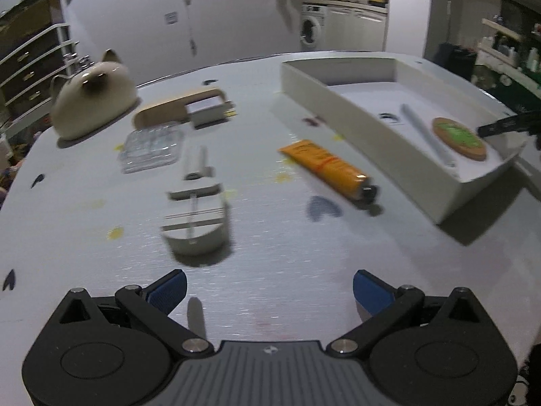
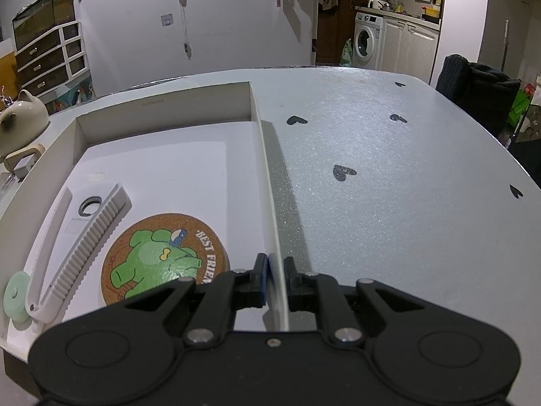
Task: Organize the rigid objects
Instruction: 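Withdraw the left tool from the box toward the remaining items, then grasp the white plastic stand with the left tool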
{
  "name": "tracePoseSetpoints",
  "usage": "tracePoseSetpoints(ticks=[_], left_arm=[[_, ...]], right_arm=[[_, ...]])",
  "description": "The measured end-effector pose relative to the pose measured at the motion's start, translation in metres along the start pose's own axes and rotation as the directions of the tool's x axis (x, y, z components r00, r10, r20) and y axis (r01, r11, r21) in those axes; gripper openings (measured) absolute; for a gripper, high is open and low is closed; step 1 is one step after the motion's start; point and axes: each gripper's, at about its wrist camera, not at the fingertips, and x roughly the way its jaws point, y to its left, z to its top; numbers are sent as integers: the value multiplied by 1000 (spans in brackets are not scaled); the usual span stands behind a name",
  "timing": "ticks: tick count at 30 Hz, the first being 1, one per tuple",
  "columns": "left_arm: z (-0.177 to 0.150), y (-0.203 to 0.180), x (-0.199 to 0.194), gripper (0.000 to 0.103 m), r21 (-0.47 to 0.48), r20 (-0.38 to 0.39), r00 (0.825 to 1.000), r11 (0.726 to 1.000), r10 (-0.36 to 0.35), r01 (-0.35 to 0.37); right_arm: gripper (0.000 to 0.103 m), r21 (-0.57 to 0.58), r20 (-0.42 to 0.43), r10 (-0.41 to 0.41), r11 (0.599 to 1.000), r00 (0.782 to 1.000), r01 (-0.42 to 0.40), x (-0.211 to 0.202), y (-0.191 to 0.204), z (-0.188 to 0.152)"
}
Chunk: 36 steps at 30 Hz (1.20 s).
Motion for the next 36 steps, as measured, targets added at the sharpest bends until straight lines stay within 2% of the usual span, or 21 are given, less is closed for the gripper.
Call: tracePoseSetpoints(ticks=[5, 8, 13, 18, 20, 22, 29, 36], left_arm=[[3, 21, 11, 101, -38, 20, 998, 998, 59, -58], [9, 33, 19, 96, -71, 40, 998, 996, 53, -50], [23, 42, 29, 78, -98, 68, 996, 994, 53, -46], [33, 43, 37, 74, -119, 77, 995, 991, 69, -59], [36, 41, 39, 65, -117, 83, 994, 991, 73, -63], [38, 40, 38, 50, -115, 85, 994, 991, 72, -62], [37, 40, 35, 48, -122, 78, 996, 992, 50, -40], [45, 27, 29, 47, -128, 94, 995, 990, -38, 50]], right_arm=[[11, 0, 0, 0, 1000, 1000, 0, 0, 0, 0], [12, -1, 1, -1, 1000, 1000, 1, 0, 0, 0], [12, -4, 2, -2, 1000, 1000, 2, 0, 0, 0], [12, -7, 3, -3, 1000, 1000, 3, 0, 1, 0], [12, -8, 5, -3, 1000, 1000, 3, 0, 1, -1], [12, -9, 6, -3, 1000, 1000, 3, 0, 1, -1], [12, -10, 6, -2, 1000, 1000, 2, 0, 1, -1], [12, -11, 6, -5, 1000, 1000, 5, -1, 2, -1]])
